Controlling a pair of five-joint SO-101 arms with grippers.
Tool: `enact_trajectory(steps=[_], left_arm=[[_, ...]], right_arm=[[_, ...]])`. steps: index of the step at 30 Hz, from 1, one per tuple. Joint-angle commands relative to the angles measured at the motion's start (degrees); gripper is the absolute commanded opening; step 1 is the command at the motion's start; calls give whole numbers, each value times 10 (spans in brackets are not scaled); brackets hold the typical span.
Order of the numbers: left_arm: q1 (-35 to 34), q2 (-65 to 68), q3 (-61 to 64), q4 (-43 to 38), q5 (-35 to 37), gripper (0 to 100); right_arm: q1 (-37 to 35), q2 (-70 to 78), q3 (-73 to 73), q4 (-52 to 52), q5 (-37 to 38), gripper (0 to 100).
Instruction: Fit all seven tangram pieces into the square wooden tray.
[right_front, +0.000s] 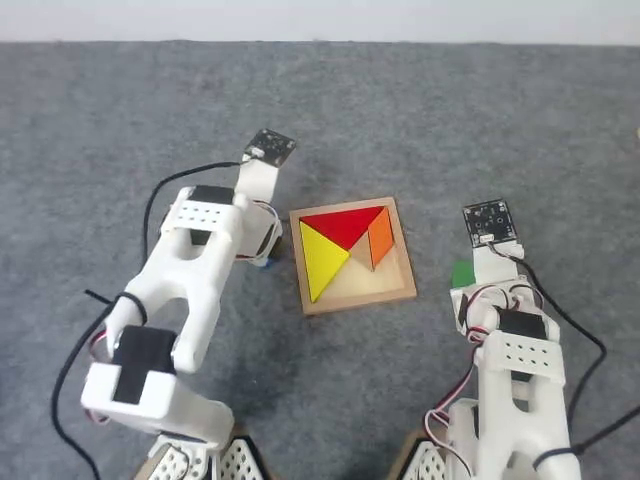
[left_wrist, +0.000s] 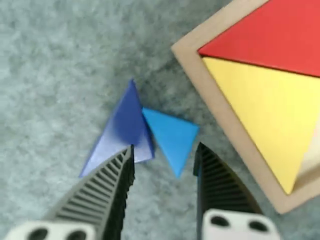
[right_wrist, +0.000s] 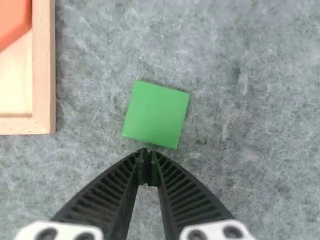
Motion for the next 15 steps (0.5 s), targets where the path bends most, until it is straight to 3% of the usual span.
enact_trajectory(steps=[1, 12, 15], left_arm=[[19, 2, -27, -11, 26, 195], [25, 3, -27, -18, 81, 195], [-7, 3, -28, -38, 76, 195]], right_arm=[[-2, -22, -6, -14, 7, 9], [-2, -22, -6, -13, 7, 9], [-2, -22, -6, -12, 7, 9]])
